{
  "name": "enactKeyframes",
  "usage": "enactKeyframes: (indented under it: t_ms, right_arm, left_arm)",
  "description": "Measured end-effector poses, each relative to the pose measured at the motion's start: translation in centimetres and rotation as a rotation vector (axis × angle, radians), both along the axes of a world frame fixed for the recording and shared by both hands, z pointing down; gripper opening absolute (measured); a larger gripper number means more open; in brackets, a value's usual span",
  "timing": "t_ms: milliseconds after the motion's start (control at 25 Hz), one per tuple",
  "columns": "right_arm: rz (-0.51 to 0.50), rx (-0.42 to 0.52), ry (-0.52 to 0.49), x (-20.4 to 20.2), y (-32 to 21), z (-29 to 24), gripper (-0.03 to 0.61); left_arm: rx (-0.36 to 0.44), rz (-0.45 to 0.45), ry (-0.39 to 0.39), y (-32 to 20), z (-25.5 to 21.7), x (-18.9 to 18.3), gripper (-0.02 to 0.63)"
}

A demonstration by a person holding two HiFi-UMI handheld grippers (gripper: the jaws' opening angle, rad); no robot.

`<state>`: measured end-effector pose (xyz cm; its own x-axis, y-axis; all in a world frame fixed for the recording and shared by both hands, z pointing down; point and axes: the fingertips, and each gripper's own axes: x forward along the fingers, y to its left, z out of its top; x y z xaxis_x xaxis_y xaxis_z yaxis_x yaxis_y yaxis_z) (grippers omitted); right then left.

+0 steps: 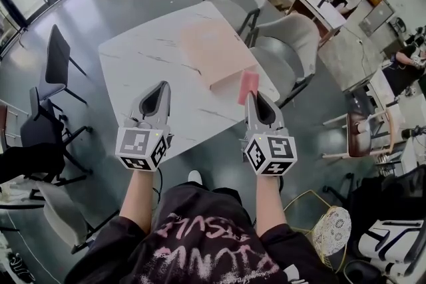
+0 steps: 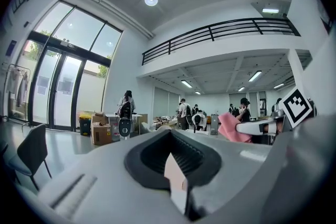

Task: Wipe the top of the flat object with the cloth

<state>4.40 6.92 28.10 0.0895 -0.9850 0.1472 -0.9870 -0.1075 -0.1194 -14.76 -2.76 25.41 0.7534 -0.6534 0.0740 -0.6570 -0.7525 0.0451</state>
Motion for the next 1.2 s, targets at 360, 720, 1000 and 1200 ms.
enactKeyframes:
  t_ms: [360, 720, 1000, 1200]
  right_arm:
    - [0.004, -0.004, 0.019, 0.1, -1.7, -0.2, 0.052]
    - [0.013, 0.004, 0.026, 0.3, -2.5, -1.0, 0.052]
    - [0.008, 0.008, 0.023, 0.6, -3.1, -0.9, 0.051]
    - [-0.001, 0.006, 0.012, 0.9, -3.7, -0.7, 0.051]
  left_arm:
    - [0.005, 0.035, 0.008, -1.7, 0.0, 0.8, 0.002]
    - [0.006, 0.034, 0.028, -2.8, -0.7, 0.9, 0.002]
    - [0.011, 0.023, 0.031, -3.5, -1.0, 1.2, 0.002]
    - [0.009, 0.022, 0.027, -3.7, -1.1, 1.7, 0.002]
